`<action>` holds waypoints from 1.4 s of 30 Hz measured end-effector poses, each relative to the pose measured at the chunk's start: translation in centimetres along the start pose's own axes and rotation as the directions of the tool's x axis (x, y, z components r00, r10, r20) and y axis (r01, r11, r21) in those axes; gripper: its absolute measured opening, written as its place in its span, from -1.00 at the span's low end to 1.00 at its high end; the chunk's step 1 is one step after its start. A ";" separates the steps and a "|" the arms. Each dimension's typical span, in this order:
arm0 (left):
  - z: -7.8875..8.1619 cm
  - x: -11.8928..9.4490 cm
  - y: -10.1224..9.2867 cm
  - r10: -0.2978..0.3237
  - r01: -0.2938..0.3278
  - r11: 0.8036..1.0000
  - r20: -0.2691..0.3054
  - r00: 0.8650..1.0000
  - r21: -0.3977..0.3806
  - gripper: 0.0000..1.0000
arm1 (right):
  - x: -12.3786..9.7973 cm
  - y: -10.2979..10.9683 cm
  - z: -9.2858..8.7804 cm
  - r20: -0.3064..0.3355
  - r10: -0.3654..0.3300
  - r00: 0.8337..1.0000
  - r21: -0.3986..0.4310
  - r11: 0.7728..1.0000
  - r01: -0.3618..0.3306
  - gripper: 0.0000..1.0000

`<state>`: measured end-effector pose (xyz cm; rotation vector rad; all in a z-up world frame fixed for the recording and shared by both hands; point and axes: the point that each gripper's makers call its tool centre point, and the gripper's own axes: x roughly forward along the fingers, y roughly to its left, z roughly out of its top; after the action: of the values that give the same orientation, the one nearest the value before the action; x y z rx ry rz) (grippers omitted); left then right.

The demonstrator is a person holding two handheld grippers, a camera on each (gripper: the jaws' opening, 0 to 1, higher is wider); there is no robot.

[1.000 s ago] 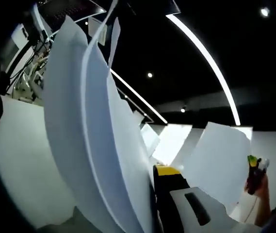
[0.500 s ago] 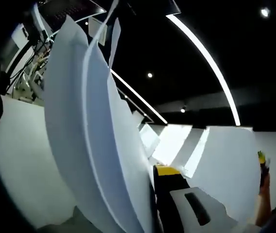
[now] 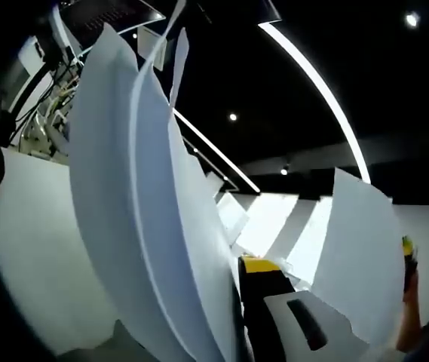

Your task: Organize the stack of printing papers by aligning and flattening the scattered papers on the table

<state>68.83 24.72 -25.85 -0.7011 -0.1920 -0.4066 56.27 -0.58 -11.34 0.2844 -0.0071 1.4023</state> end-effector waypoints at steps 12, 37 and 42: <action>0.0 0.1 0.1 -0.001 0.001 1.000 0.000 1.000 -0.002 -0.79 | -1.1 -7.0 -4.4 -0.149 -0.152 0.977 0.029 0.987 0.158 -1.00; -0.1 0.0 0.0 0.000 0.000 1.000 0.000 1.000 -0.012 -0.79 | -1.2 -14.1 -11.1 -0.399 -0.250 0.882 -0.014 0.964 0.266 -1.00; -0.1 0.0 -0.1 0.000 0.000 1.000 0.000 1.000 -0.011 -0.78 | -0.4 -15.1 -11.4 -0.418 -0.254 0.872 -0.026 0.963 0.268 -1.00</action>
<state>68.77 24.59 -25.91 -0.7122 -0.1895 -0.4079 68.98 -0.75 -25.28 0.0036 0.3974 1.1684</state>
